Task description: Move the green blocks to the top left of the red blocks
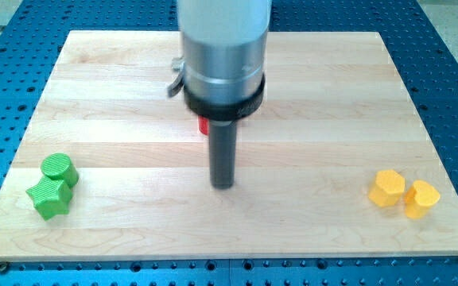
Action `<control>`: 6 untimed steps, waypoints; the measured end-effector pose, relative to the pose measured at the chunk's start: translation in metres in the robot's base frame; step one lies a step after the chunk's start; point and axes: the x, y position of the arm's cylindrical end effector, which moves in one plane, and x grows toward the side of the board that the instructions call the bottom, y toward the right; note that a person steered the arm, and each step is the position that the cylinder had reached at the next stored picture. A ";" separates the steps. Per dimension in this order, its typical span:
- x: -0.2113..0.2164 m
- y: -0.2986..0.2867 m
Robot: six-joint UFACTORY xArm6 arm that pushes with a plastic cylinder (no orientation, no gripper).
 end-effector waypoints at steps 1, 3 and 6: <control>0.039 -0.078; 0.073 -0.167; 0.055 -0.220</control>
